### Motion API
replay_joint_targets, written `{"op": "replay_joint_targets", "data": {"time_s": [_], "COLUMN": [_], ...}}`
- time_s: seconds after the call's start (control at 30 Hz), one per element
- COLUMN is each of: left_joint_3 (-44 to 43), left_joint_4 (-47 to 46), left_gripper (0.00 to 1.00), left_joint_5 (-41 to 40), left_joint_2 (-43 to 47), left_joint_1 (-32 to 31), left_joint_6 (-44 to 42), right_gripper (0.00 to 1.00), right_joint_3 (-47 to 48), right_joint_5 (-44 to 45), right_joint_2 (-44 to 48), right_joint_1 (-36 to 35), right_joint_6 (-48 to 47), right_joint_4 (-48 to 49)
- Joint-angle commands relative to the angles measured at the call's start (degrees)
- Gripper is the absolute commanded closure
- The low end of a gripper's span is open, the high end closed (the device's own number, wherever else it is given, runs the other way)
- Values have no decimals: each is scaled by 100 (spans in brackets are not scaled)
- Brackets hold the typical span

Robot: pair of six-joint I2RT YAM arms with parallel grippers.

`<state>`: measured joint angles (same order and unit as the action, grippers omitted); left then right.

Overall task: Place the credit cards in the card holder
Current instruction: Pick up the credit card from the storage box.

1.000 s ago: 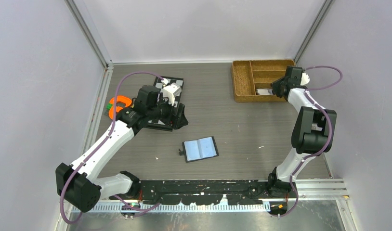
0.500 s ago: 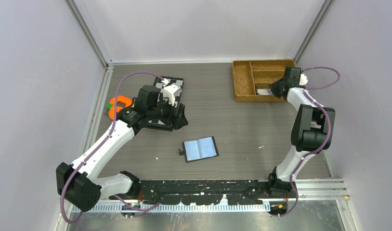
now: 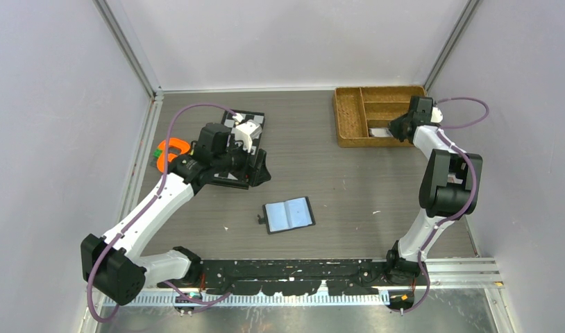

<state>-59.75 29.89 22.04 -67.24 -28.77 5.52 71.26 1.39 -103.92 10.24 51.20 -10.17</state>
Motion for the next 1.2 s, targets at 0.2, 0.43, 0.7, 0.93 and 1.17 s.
{"op": "replay_joint_targets", "data": {"time_s": [0.2, 0.43, 0.7, 0.93, 1.17], "left_joint_3": [19, 19, 25, 44, 63], "left_joint_4": [0, 8, 19, 20, 0], "left_gripper": [19, 19, 19, 19, 19], "left_joint_5": [-34, -42, -230, -343, -437], "left_joint_2": [62, 72, 127, 167, 225], "left_joint_1": [-23, -18, -21, -21, -17], "left_joint_6": [-77, -77, -94, -94, -71], "right_gripper": [95, 97, 100, 100, 100], "right_joint_3": [289, 269, 271, 308, 60], "right_joint_5": [80, 234, 521, 552, 300], "right_joint_2": [143, 413, 704, 1072, 1784], "right_joint_1": [27, 27, 23, 24, 21], "right_joint_6": [79, 129, -88, -518, -886], "right_joint_4": [-82, -217, -161, -261, -359]}}
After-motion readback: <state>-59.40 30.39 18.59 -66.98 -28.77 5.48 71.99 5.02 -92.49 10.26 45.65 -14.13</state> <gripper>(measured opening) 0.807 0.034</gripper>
